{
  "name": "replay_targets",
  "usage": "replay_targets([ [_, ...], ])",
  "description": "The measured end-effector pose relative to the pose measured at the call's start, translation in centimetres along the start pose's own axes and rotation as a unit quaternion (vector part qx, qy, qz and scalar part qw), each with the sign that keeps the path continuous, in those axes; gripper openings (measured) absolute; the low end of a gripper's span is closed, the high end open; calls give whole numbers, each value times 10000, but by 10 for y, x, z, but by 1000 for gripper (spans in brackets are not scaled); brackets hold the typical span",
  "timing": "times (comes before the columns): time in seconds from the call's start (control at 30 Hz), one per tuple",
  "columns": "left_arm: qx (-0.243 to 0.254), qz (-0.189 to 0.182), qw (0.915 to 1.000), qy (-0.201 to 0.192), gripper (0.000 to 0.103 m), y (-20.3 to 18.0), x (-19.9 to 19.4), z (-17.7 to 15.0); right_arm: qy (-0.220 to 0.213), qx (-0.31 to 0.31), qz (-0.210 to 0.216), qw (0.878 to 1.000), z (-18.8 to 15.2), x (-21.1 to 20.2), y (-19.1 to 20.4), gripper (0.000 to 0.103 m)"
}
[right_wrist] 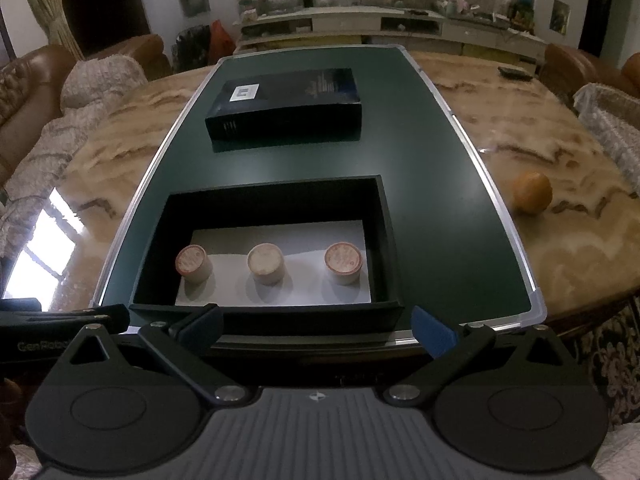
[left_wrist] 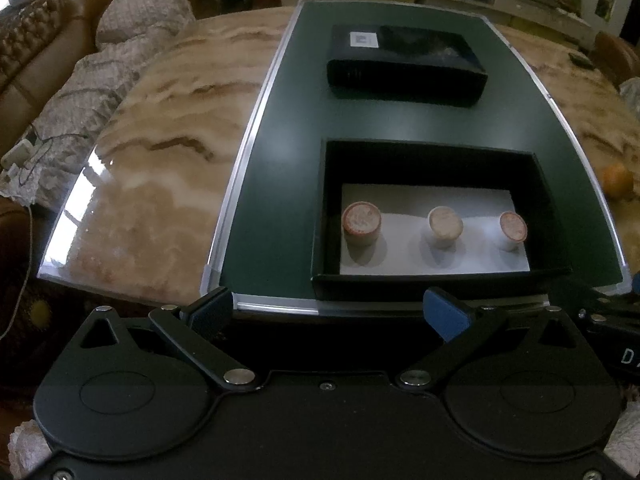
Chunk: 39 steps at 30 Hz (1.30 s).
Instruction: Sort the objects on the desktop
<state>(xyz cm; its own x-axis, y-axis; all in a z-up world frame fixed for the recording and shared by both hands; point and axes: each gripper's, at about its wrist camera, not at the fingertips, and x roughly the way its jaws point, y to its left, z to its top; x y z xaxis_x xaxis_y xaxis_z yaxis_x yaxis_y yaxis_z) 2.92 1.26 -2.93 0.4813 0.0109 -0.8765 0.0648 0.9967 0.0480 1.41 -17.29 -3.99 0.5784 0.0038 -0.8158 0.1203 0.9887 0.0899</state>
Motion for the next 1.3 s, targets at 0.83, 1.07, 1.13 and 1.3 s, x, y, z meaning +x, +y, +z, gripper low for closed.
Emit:
replay_targets([
  [0.83,-57,-45,9995,294,103,2,32,3,190,-115,-19,9998,1,30,4,103],
  [1.07,-50,-48,9992,392,103,0,45,7,277,-131,-59,9995,3,45,4,103],
  [1.13,-59,-54,9990,439,103,0,50,9,303,-133,-69,9994,3,49,3,103],
  [1.3,-55,-48,9986,518,103,-1,61,13,364,-138,-61,9992,7,59,2,103],
])
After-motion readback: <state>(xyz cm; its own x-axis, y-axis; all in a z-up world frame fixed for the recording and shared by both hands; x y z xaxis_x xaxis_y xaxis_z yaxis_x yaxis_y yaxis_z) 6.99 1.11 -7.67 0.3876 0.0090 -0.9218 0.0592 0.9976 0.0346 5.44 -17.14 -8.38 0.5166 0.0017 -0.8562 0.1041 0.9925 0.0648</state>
